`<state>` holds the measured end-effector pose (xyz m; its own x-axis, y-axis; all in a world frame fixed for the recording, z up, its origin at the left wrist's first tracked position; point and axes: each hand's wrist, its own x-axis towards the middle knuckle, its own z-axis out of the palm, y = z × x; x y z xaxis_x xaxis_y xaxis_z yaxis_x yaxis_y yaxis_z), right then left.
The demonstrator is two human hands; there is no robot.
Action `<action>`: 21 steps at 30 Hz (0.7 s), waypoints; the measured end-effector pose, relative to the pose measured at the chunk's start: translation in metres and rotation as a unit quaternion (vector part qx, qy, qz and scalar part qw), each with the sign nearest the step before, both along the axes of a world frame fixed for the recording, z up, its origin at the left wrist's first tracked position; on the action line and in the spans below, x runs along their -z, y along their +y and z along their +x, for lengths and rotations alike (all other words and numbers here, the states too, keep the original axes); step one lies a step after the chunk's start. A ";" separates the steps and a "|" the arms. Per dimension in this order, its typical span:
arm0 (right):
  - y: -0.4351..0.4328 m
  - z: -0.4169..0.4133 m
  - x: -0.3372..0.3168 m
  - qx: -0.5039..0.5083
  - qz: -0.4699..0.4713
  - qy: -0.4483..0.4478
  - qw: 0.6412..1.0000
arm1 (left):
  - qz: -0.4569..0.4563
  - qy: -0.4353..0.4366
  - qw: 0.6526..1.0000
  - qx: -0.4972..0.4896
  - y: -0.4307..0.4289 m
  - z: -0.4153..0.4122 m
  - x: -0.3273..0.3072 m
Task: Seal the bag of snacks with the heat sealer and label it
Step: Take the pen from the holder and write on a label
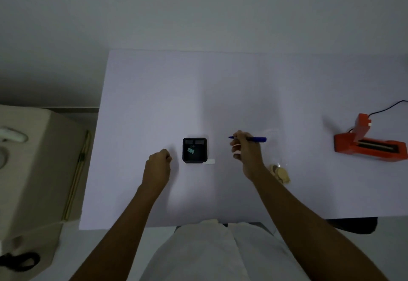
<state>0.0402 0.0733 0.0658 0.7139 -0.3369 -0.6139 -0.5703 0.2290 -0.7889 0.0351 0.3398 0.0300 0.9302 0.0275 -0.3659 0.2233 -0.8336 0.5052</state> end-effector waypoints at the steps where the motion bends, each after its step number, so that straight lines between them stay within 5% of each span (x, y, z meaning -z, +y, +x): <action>1: 0.010 -0.006 0.005 -0.019 -0.008 0.000 1.000 | 0.028 0.004 0.999 0.015 -0.001 0.000 0.010; 8: 0.046 -0.034 0.027 -0.135 -0.078 -0.048 0.987 | 0.072 0.015 0.997 0.023 0.000 -0.007 0.039; 21: 0.045 -0.034 0.035 -0.137 -0.080 -0.050 0.986 | 0.042 0.019 0.998 0.030 -0.009 -0.013 0.029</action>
<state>0.0060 0.1185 0.0309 0.8459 -0.2096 -0.4904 -0.5109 -0.0546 -0.8579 0.0219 0.3305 0.0007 0.9165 0.0040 -0.4001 0.1895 -0.8850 0.4253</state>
